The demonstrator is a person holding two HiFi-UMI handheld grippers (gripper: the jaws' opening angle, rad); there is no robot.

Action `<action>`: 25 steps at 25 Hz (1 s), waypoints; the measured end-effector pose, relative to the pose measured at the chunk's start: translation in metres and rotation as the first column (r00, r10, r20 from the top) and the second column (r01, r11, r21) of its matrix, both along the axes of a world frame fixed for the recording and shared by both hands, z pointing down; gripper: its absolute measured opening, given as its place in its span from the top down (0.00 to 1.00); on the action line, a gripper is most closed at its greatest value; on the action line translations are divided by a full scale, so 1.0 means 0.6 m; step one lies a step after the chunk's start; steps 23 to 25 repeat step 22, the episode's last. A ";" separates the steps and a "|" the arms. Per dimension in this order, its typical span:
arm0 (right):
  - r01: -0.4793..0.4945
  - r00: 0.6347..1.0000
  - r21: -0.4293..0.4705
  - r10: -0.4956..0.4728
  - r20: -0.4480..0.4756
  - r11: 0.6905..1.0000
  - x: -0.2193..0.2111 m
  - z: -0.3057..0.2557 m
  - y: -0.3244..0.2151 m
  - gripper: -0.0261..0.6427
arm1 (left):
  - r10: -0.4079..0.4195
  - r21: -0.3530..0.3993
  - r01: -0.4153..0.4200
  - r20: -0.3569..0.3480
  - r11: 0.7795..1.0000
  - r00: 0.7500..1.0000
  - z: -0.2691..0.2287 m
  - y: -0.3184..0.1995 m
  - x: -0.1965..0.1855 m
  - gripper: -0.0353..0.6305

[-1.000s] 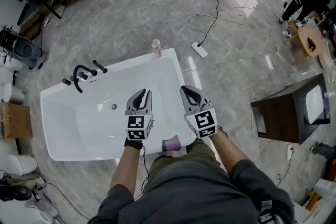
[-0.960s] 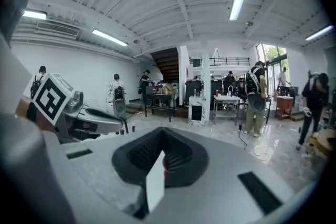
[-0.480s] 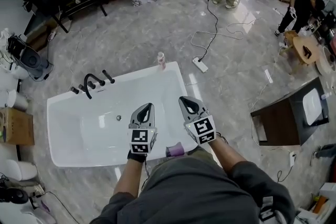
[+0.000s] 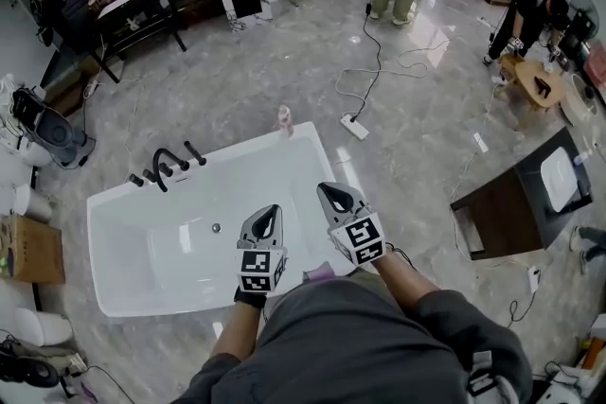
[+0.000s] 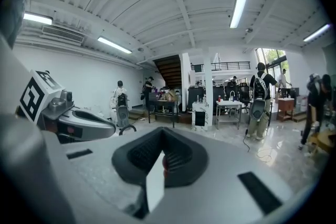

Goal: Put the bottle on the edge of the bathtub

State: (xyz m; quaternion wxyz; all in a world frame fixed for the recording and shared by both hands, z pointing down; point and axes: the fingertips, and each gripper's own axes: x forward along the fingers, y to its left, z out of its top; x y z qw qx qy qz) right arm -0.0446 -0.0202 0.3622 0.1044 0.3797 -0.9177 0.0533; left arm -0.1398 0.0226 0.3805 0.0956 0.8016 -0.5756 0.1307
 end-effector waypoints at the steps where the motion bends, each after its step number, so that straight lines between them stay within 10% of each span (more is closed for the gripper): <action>1: -0.001 1.000 -0.001 0.001 0.003 1.000 -0.001 0.000 0.004 0.96 | 0.005 0.003 -0.005 0.000 1.000 1.000 -0.002 0.003 0.002 0.94; 25: 0.029 1.000 0.039 -0.030 0.011 0.999 -0.010 -0.021 0.016 0.96 | 0.004 0.046 -0.005 0.023 0.999 1.000 -0.029 0.011 0.007 0.94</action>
